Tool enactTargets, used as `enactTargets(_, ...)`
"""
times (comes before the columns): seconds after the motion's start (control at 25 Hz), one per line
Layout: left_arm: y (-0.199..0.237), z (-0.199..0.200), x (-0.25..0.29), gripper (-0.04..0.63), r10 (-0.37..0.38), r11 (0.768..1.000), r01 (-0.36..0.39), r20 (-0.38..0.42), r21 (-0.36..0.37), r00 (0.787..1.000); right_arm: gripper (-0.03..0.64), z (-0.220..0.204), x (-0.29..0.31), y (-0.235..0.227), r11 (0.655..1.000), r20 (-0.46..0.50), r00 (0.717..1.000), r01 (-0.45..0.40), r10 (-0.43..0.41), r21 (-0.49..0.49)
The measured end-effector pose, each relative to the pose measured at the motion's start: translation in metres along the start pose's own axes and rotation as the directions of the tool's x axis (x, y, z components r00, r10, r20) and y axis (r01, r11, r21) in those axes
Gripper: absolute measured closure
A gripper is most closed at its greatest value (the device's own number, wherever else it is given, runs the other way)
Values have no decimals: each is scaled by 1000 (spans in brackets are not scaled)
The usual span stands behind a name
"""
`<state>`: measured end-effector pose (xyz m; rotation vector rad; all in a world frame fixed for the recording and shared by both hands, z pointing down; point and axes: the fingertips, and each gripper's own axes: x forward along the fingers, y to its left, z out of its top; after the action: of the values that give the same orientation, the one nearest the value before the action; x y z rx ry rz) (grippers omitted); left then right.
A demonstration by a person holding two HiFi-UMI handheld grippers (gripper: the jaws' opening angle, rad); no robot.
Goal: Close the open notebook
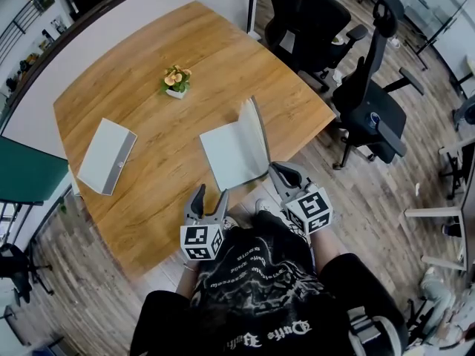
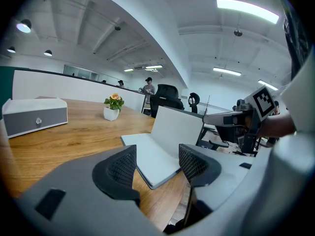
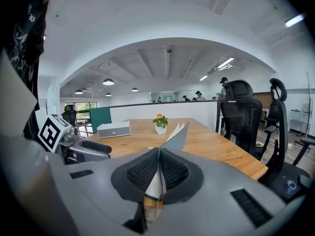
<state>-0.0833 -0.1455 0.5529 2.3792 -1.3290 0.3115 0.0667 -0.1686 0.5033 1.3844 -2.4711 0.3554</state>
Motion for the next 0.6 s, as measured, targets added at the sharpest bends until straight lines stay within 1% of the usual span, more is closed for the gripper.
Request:
enactTargets(0.32, 6, -1, -6, 304, -4, 1000, 4, 1, -3, 1000, 595, 3, 7, 21, 999, 4, 1000, -27, 27, -24)
enactTargets(0.6, 13, -2, -12, 304, 10, 1000, -10, 11, -9, 1000, 595, 1, 16, 42, 996, -8, 998, -65, 65, -57)
